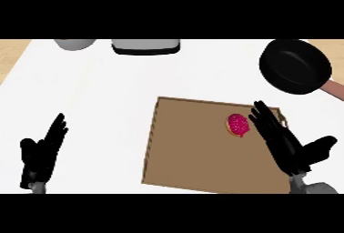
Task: Pick the cupcake from the tray and place it in the pot
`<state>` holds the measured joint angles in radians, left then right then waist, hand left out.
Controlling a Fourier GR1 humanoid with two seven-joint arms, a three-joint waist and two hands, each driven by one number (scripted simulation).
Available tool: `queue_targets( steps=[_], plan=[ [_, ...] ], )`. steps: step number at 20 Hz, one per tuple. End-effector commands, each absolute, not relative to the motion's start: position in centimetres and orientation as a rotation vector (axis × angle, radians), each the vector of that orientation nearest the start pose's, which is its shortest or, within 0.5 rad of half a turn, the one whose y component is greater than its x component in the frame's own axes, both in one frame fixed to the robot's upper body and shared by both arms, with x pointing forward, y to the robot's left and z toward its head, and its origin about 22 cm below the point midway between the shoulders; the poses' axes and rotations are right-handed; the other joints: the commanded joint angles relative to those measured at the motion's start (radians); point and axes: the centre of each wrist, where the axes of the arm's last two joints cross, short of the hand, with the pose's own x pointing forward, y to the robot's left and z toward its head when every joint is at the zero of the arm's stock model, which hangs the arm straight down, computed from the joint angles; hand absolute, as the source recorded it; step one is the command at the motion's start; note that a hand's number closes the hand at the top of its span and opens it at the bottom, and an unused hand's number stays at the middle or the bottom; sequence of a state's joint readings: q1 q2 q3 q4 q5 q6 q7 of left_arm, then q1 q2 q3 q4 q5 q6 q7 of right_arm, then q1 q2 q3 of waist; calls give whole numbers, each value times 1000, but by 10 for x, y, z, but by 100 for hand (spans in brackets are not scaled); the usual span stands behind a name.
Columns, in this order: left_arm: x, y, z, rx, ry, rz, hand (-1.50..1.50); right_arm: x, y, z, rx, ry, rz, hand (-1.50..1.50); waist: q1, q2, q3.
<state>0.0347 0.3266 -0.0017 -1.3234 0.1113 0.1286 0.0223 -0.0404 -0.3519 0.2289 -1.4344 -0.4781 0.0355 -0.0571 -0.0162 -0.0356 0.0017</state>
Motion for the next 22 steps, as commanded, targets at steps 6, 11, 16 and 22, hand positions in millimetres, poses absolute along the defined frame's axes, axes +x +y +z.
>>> queue_targets(
  steps=[6, 11, 16, 22],
  plan=[
    [246, 297, -3, 274, -1589, 69, 0, 264, -332, 134, -397, -2333, 206, 150, -108, -51, -10],
    [237, 270, -8, 212, -1648, 108, 0, 213, -360, 67, -1031, -2070, -32, -150, -91, 3, -5],
    [232, 248, -2, 155, -1675, 74, 0, 169, -284, 55, -1090, -2282, -40, -150, -39, 18, -3],
    [223, 231, -1, 125, -1684, 42, 0, 105, -260, 44, -1157, -2009, 179, -150, -1, 31, -7]
  ],
)
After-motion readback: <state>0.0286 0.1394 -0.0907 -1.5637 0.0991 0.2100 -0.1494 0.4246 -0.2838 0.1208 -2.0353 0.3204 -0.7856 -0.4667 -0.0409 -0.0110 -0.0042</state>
